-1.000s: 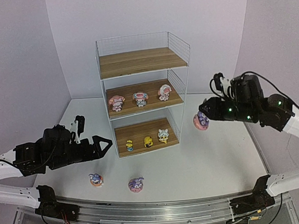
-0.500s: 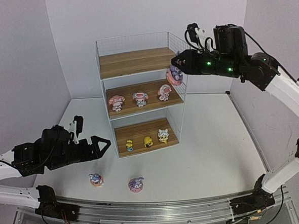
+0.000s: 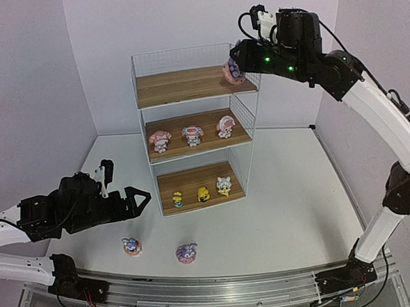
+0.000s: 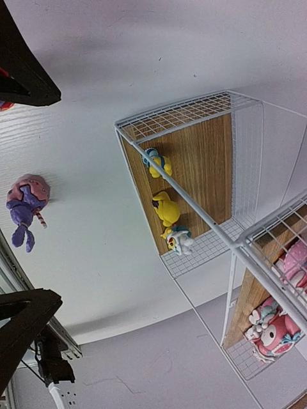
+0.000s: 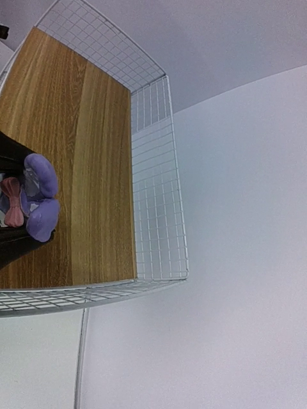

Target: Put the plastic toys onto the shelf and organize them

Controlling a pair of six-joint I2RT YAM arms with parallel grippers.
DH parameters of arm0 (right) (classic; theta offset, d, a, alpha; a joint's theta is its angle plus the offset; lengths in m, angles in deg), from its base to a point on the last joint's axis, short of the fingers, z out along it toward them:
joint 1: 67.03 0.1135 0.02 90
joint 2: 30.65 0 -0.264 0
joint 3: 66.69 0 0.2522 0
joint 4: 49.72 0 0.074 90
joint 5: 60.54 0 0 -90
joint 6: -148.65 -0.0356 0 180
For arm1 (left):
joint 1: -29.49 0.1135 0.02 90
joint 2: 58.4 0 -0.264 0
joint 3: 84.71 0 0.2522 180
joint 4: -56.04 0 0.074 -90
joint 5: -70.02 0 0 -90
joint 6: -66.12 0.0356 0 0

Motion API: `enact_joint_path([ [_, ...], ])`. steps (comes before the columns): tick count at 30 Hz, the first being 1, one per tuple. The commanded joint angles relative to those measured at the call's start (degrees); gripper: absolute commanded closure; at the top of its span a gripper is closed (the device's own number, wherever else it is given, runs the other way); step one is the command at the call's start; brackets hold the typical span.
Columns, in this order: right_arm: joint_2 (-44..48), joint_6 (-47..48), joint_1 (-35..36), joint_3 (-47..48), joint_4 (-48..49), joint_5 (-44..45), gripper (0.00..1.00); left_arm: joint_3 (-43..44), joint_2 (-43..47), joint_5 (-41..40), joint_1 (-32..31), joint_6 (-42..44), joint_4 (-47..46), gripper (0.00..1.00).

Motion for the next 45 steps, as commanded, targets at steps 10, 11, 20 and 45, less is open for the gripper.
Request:
enact_joint_path([
  [10, -6.94, 0.83, 0.21, 7.47, 1.07, 7.01, 0.95, 1.33, -0.16, -2.23, -0.17, -1.03, 1.26, 0.0],
  [11, -7.18, 0.73, 0.22, 7.57, 0.98, 7.13, 0.92, 1.29, -0.09, -2.32, -0.18, -1.0, 1.25, 0.0],
  [20, -9.88, 0.46, 0.27, 8.64, 0.02, 8.44, 0.68, 1.46, 0.39, -2.55, -0.17, -1.27, 2.25, 0.0],
  [45, -9.54, 1.51, 0.23, 9.34, -0.08, 6.9, 0.58, 0.77, 3.5, -2.55, -0.17, -1.71, 3.47, 0.0],
])
